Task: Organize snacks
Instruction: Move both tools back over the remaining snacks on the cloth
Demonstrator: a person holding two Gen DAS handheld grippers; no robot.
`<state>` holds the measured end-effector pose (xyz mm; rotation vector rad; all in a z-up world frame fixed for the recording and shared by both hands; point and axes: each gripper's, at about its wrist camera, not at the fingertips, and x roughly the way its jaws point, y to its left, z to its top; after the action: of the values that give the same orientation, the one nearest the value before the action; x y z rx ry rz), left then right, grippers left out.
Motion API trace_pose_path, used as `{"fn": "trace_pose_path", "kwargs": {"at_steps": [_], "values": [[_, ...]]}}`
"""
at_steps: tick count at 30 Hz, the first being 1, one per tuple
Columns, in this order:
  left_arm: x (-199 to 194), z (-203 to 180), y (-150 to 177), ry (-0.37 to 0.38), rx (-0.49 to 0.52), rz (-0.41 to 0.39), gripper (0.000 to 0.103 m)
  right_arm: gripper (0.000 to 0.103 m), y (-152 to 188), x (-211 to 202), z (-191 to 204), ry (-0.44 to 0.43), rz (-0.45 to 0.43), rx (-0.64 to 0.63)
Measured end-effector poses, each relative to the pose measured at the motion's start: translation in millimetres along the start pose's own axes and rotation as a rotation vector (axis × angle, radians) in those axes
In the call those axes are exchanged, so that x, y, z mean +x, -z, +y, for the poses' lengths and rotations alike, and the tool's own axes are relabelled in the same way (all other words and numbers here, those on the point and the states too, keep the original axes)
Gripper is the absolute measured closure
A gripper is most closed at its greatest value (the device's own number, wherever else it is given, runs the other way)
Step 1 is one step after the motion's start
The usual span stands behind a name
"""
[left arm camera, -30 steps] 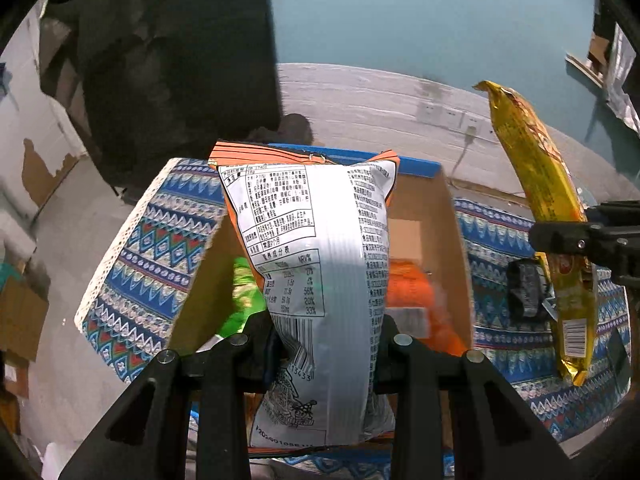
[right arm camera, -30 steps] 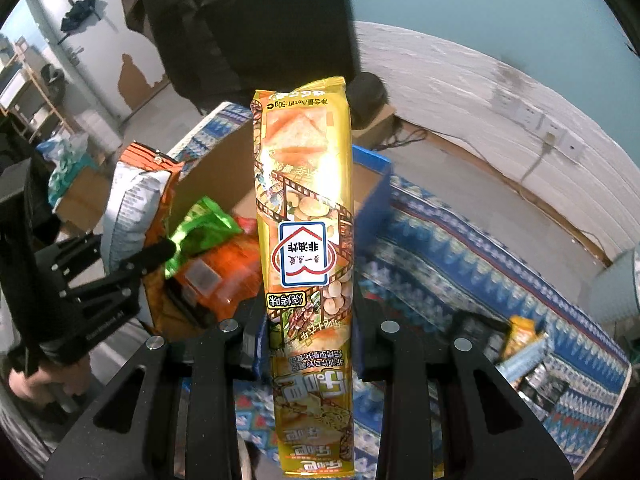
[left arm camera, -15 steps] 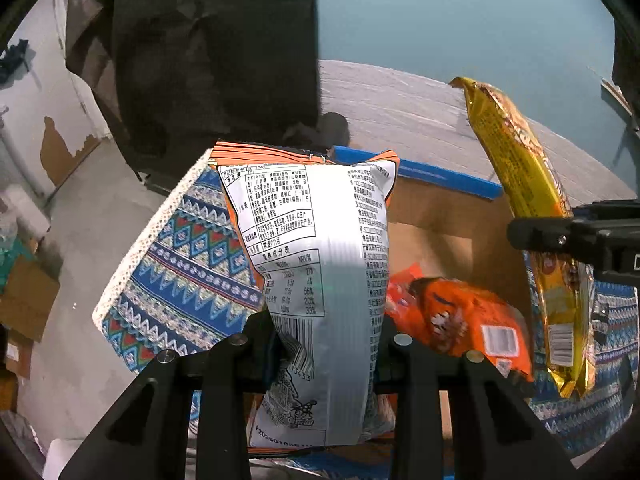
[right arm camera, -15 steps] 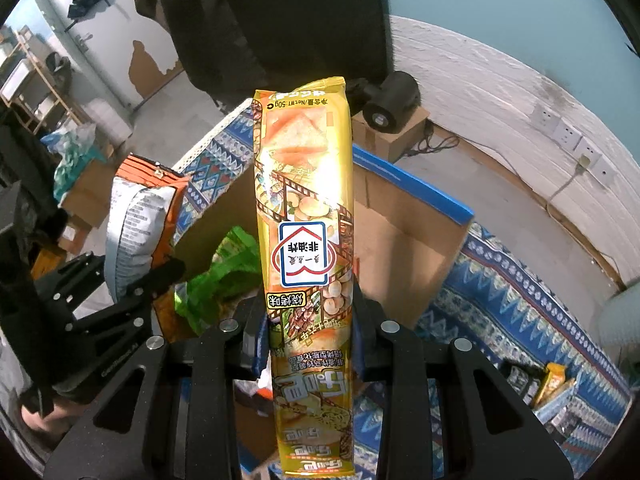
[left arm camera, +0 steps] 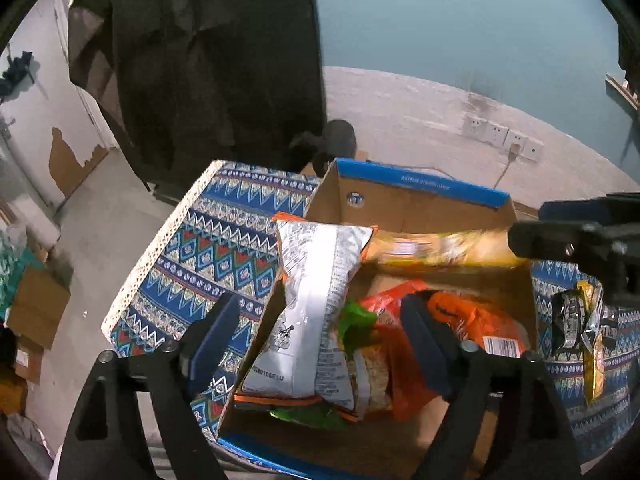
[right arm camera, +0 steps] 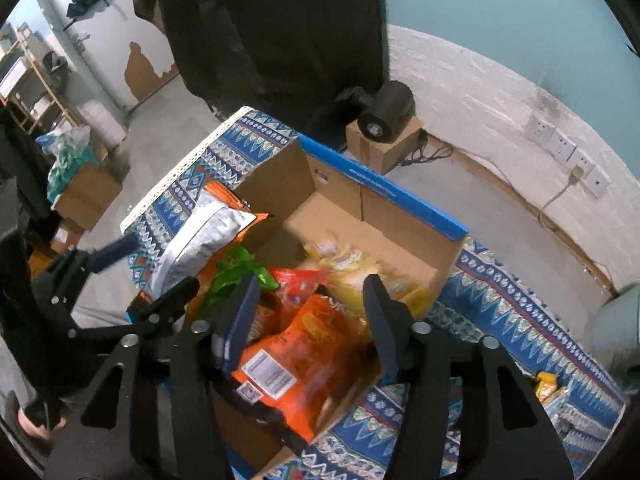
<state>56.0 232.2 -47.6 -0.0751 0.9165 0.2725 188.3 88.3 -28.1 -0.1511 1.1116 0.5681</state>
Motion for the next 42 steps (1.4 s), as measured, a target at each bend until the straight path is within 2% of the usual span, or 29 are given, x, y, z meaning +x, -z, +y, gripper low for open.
{"fn": "trace_pose_path", "kwargs": {"at_steps": [3,9,18,28,42], "values": [[-1,-2,-1,0.021,-0.001,-0.001,0.018,0.039,5,-9,-3,0.013,-0.011,-0.010],[-4,-13,-1,0.047,0.003,0.003,0.018,0.035,20,-24,-21,0.036,-0.013,-0.011],[-24,-44,-4,0.110,0.035,-0.020,0.018,0.034,53,-44,-67,0.092,-0.001,0.040],[-44,-94,-5,0.173,0.119,-0.035,0.018,0.033,92,-75,-118,0.115,-0.009,0.113],[-42,-181,11,0.219,0.293,0.006,0.018,0.032,140,-105,-184,0.135,-0.022,0.213]]}}
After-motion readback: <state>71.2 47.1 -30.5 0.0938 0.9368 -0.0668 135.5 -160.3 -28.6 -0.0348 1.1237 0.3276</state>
